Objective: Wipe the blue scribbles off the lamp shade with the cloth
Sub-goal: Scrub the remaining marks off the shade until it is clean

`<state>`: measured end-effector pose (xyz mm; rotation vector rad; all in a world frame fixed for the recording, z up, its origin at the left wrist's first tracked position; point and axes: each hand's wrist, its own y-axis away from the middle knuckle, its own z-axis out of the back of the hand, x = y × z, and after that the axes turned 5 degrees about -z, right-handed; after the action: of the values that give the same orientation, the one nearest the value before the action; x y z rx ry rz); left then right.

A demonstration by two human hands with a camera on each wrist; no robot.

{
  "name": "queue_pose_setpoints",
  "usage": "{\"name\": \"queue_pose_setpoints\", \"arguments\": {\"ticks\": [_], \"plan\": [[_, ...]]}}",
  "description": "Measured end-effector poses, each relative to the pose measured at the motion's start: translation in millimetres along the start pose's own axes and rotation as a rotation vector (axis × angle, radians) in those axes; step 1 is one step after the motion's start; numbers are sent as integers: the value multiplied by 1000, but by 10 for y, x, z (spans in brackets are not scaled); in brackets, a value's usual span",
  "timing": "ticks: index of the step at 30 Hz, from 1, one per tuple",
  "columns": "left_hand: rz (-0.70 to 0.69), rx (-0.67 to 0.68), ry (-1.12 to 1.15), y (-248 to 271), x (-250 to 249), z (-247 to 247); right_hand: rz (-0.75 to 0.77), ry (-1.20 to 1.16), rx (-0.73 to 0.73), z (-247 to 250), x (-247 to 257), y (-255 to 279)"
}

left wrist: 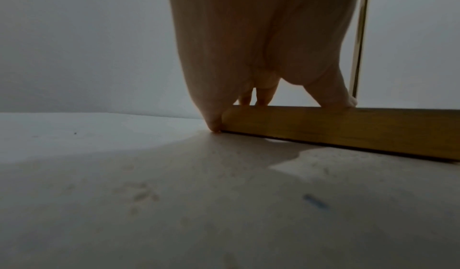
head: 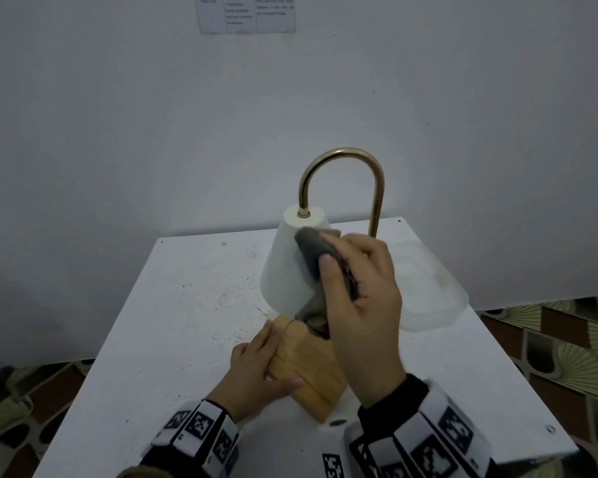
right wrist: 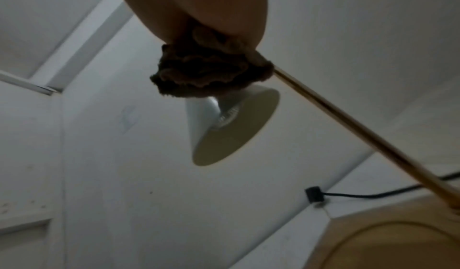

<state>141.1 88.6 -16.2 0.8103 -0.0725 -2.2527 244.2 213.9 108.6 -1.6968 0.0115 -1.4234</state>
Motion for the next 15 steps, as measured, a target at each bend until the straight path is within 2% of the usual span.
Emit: {"name": "queue_pose_setpoints", "arguments": {"ticks": [4,6,9,13,15], "plan": [[1,-14,20,18,-45,12,-203,-47,-24,78,-120,-75],[13,-11,7,19,-48,7,-240,-20,8,96,-81,-227],[20,-13,5,-4,-51,-7,-182,-56,53,75,53,-279],[19,-4,9,-8,-48,-10,-51,-9,77,88,20,-58],[17,-10,16,-5,-36,-14,-87,11,52,107,-59,-33]]}}
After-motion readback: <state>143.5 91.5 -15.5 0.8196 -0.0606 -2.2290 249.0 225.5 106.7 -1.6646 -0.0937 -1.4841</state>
